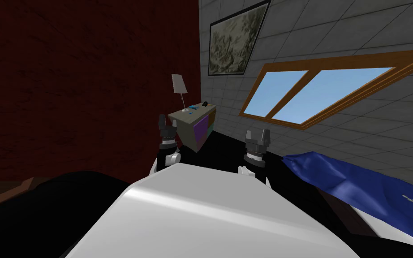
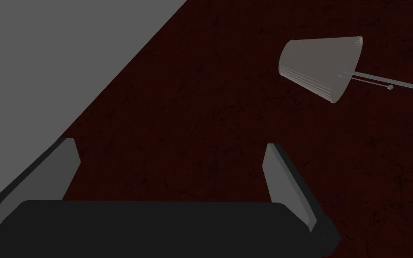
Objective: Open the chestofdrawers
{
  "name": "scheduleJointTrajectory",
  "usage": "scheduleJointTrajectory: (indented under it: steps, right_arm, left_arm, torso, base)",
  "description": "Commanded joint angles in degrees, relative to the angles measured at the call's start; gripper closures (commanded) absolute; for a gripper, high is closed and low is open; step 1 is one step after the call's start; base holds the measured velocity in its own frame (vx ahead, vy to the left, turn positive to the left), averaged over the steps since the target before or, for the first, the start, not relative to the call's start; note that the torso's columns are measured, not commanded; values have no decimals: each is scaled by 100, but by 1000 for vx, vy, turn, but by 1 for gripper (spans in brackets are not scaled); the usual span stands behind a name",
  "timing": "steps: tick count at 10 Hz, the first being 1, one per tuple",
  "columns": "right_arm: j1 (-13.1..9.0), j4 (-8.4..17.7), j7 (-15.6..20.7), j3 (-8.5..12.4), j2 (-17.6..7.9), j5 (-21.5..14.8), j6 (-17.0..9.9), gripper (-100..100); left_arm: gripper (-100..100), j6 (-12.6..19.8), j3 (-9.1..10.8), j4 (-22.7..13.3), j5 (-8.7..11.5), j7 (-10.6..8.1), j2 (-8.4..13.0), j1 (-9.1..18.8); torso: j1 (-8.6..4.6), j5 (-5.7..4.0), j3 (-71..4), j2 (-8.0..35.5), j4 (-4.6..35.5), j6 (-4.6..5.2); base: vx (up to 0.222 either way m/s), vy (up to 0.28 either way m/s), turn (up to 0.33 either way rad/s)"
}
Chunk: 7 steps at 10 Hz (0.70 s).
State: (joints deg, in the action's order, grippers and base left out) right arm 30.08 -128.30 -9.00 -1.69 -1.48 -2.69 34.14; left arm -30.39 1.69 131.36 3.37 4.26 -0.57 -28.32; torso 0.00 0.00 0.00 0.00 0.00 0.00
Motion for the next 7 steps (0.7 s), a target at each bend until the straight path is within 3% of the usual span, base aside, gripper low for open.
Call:
scheduleJointTrajectory:
  steps: [1, 7]
  right_arm:
    - [0, 0, 0, 0, 0, 0, 0, 0]
    - [0, -2, 0, 0, 0, 0, 0, 0]
  left_arm:
    - [0, 0, 0, 0, 0, 0, 0, 0]
    - [0, 0, 0, 1, 0, 0, 0, 0]
  torso:
    - [0, 0, -467, 232, 235, 0]
    - [0, 0, -5381, 2693, 2691, 0]
  base:
    - [0, 0, 0]
    - [0, 0, 0]
